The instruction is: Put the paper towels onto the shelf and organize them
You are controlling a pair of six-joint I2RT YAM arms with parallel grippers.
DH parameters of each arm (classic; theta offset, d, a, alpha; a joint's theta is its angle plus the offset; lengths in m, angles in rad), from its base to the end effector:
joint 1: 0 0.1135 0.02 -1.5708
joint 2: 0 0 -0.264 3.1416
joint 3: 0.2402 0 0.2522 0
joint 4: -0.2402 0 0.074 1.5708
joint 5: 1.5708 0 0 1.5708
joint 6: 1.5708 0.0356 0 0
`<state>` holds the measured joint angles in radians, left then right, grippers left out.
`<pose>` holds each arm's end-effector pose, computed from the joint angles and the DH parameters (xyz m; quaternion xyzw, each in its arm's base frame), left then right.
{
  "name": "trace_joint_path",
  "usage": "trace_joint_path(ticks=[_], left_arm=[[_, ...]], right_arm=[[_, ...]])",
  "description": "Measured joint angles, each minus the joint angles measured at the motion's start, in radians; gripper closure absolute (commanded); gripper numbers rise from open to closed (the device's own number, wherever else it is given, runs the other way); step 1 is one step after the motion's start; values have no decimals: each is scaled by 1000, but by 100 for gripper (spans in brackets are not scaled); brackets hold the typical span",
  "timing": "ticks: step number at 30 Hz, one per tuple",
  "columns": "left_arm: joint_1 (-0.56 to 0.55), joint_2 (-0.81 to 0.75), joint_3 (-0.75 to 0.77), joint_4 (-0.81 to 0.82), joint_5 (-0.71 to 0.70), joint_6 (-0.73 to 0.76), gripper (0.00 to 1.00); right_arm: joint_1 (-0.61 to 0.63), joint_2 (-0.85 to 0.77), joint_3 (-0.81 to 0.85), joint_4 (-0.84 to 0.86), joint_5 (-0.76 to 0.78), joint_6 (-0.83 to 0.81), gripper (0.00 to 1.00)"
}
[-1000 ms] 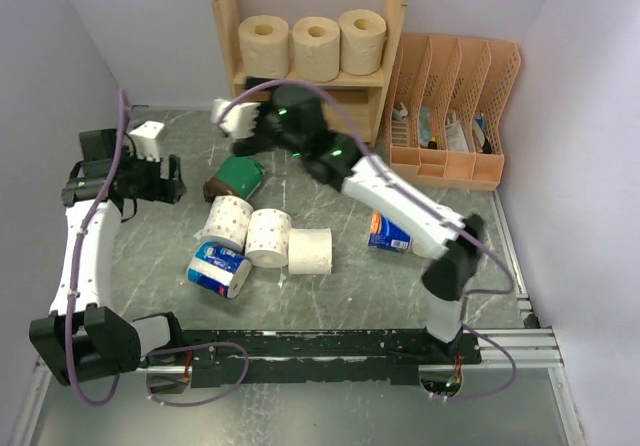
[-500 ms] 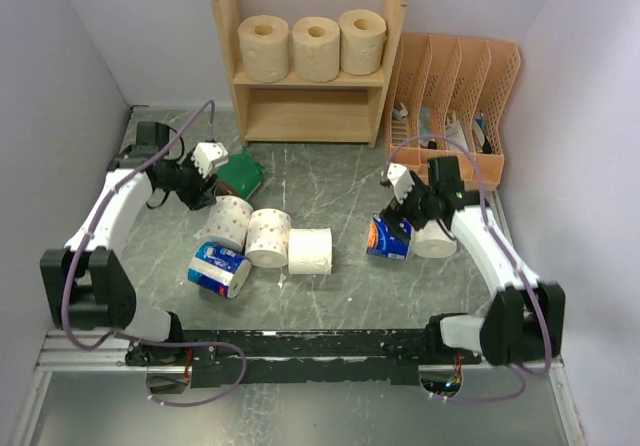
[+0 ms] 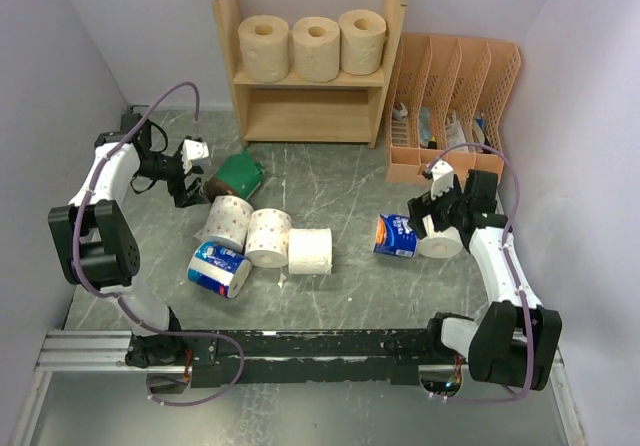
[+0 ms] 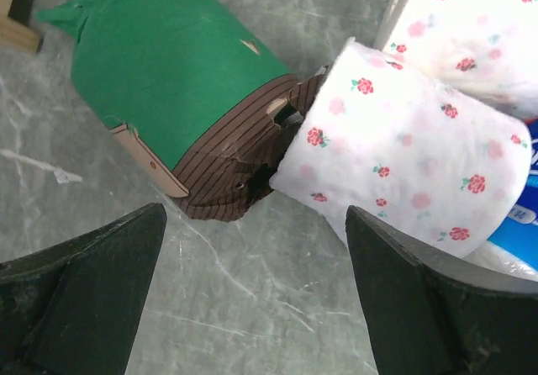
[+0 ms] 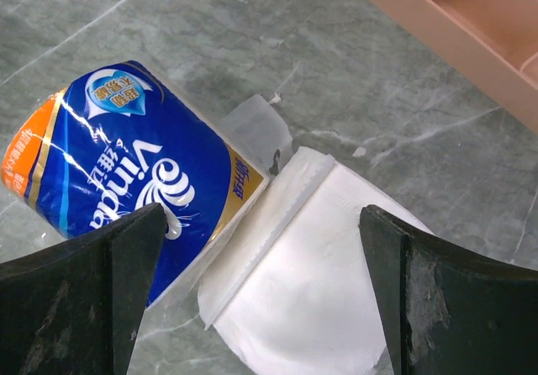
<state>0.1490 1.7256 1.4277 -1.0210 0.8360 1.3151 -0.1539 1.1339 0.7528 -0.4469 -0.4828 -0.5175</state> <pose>0.3371 0.0239 0.2650 0.5418 0.7288 -0.2228 0.3546 0.2292 -0.0188 0.2396 -0.2489 0.8742 0.0942 0.4061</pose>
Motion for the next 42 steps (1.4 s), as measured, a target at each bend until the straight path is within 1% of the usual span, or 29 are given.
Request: trace_joint_path(ticks=[6, 12, 16, 23, 29, 32, 34, 37, 42], left_arm=[[5, 1, -19, 3, 19, 155, 0], [11, 6, -74, 79, 25, 299, 2], [11, 39, -71, 93, 34, 388, 4], [-4, 96, -62, 175, 45, 380, 7], [-68, 96, -83, 284, 24, 332, 9], [-93, 96, -100, 308, 12, 309, 13], [-104, 96, -101, 319, 0, 299, 17], [-114, 96, -111, 336, -18, 292, 28], [-135, 87, -138, 362, -52, 286, 50]], right_arm=[[-9, 44, 1, 66, 0, 13, 0], [-13, 74, 4, 110, 0, 14, 0], [-17, 78, 4, 119, 0, 14, 0], [-18, 86, 4, 133, 3, 17, 0], [-18, 88, 4, 137, 8, 20, 0], [-18, 91, 4, 142, 9, 21, 0], [-19, 92, 4, 145, 12, 21, 0], [-19, 92, 4, 146, 16, 23, 0], [-19, 92, 4, 150, 27, 28, 0]])
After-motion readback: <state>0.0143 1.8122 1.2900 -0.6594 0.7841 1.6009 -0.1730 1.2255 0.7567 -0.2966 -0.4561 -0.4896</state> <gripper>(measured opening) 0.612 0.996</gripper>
